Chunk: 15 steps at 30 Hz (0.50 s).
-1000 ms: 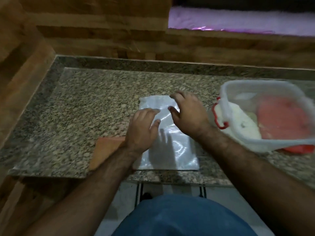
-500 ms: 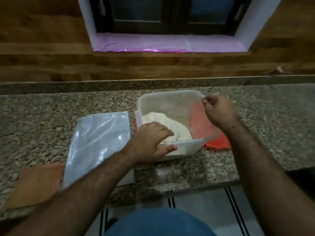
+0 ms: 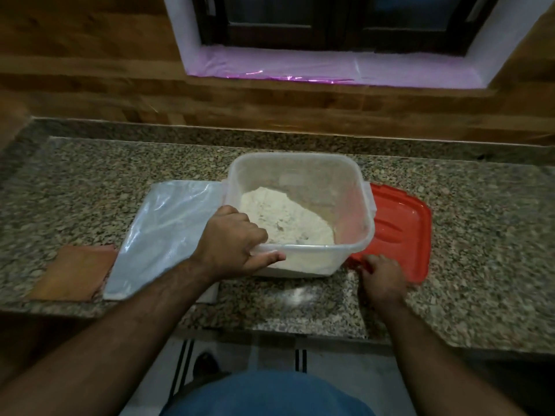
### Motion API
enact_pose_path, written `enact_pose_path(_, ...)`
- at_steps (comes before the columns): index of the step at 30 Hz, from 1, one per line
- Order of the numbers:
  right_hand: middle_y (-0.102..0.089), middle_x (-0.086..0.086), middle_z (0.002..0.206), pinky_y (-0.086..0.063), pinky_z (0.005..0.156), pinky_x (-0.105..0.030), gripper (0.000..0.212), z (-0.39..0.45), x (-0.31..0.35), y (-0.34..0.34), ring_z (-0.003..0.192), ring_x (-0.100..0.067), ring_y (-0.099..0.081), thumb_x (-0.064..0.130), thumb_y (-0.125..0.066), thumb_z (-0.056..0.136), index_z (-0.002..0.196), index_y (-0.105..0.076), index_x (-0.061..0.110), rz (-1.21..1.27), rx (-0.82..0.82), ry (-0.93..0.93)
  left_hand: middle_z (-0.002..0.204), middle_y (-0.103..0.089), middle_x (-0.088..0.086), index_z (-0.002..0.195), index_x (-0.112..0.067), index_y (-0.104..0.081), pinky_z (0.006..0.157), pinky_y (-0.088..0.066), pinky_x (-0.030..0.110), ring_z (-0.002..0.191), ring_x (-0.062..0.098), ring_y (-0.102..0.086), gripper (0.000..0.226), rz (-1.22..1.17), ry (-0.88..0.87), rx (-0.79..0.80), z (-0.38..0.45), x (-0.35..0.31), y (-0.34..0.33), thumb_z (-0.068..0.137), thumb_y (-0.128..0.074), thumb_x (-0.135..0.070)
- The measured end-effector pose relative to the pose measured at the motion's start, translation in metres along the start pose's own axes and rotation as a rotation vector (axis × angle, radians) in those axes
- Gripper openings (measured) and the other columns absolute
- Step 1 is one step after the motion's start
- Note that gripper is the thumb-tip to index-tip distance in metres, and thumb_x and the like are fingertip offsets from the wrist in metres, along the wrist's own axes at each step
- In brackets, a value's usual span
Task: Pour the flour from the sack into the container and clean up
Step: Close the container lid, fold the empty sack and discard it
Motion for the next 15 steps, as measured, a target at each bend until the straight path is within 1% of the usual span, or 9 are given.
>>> enact_pose_path(2,-0.073,-0.016,0.092,-0.051,0.075,-0.048,0.012,0.004,0.005,0.03,0.086,-0.042,-0.064,0.014,-0.075,0.086,0.097,-0.075,0.012,0.051,-0.235,0.019,0.055,-0.059,-0.002,0.064,-0.021,-0.069,0.07,-0.042,0.037,0.056,0.024,-0.057,0.062,0.001,0.008,-0.01,0.0,0.0,0.0,0.095,-0.059,-0.073)
enact_pose_path(3,-0.072,-0.019,0.091,-0.051,0.074,-0.049,0.011,0.01,0.004,0.045,0.084,-0.043,-0.064,0.014,-0.07,0.088,0.097,-0.073,0.009,0.102,-0.349,0.023,0.055,-0.059,-0.002,0.064,-0.021,-0.069,0.07,-0.042,0.037,0.056,0.024,-0.057,0.062,0.001,0.016,-0.014,0.0,0.001,0.0,0.095,-0.059,-0.073)
enact_pose_path(4,-0.071,-0.022,0.091,-0.05,0.074,-0.049,0.016,0.015,0.006,0.066,0.084,-0.044,-0.064,0.018,-0.064,0.091,0.098,-0.072,0.005,0.182,-0.44,0.012,0.055,-0.059,-0.002,0.064,-0.021,-0.07,0.07,-0.043,0.037,0.056,0.024,-0.058,0.063,0.0,0.023,-0.017,0.0,0.001,0.0,0.095,-0.058,-0.074)
enact_pose_path(6,-0.07,-0.023,0.093,-0.045,0.072,-0.046,0.029,0.029,0.014,0.111,0.084,-0.043,-0.064,0.028,-0.056,0.099,0.104,-0.071,0.003,0.369,-0.586,-0.01,0.056,-0.061,-0.003,0.065,-0.021,-0.071,0.071,-0.044,0.038,0.057,0.023,-0.059,0.066,-0.015,0.036,-0.023,0.001,0.0,0.0,0.095,-0.056,-0.077)
enact_pose_path(8,-0.069,-0.021,0.096,-0.037,0.069,-0.039,0.031,0.039,0.028,0.157,0.087,-0.041,-0.064,0.032,-0.055,0.105,0.109,-0.069,0.005,0.485,-0.7,-0.023,0.057,-0.063,-0.005,0.068,-0.021,-0.074,0.073,-0.045,0.038,0.058,0.022,-0.061,0.07,-0.05,0.064,-0.025,0.001,0.002,0.0,0.094,-0.051,-0.082)
enact_pose_path(9,-0.069,-0.02,0.098,-0.034,0.069,-0.036,0.03,0.042,0.039,0.178,0.088,-0.039,-0.063,0.032,-0.056,0.106,0.111,-0.069,0.006,0.513,-0.749,0.016,0.059,-0.064,-0.006,0.07,-0.022,-0.075,0.073,-0.045,0.038,0.059,0.021,-0.062,0.072,-0.076,0.08,-0.022,0.002,0.003,0.001,0.094,-0.048,-0.084)
enact_pose_path(11,-0.068,-0.019,0.096,-0.035,0.069,-0.037,0.025,0.041,0.069,0.212,0.085,-0.037,-0.062,0.028,-0.057,0.107,0.11,-0.067,0.005,0.519,-0.814,0.186,0.062,-0.066,-0.008,0.076,-0.024,-0.078,0.075,-0.043,0.036,0.063,0.02,-0.063,0.076,-0.119,0.116,-0.006,0.003,0.003,0.003,0.093,-0.04,-0.088)
enact_pose_path(13,-0.069,-0.02,0.093,-0.041,0.07,-0.042,0.025,0.037,0.101,0.232,0.081,-0.039,-0.063,0.024,-0.057,0.105,0.11,-0.067,0.002,0.439,-0.852,0.411,0.07,-0.07,-0.011,0.085,-0.026,-0.081,0.078,-0.046,0.037,0.069,0.017,-0.066,0.079,-0.182,0.14,0.008,0.003,0.004,0.005,0.094,-0.034,-0.089)
enact_pose_path(15,-0.071,-0.023,0.097,-0.05,0.073,-0.047,0.031,0.029,0.132,0.245,0.083,-0.043,-0.066,0.025,-0.055,0.106,0.114,-0.069,-0.002,0.35,-0.882,0.613,0.088,-0.076,-0.015,0.106,-0.028,-0.082,0.083,-0.051,0.042,0.084,0.012,-0.069,0.08,-0.304,0.186,0.017,0.005,0.008,0.009,0.095,-0.031,-0.089)
Point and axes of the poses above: each hand's wrist, its own z-axis towards the middle knuckle, its own y-axis out of the back of the hand, x = y × z, the point moved 6 cm from there along z, towards the middle knuckle
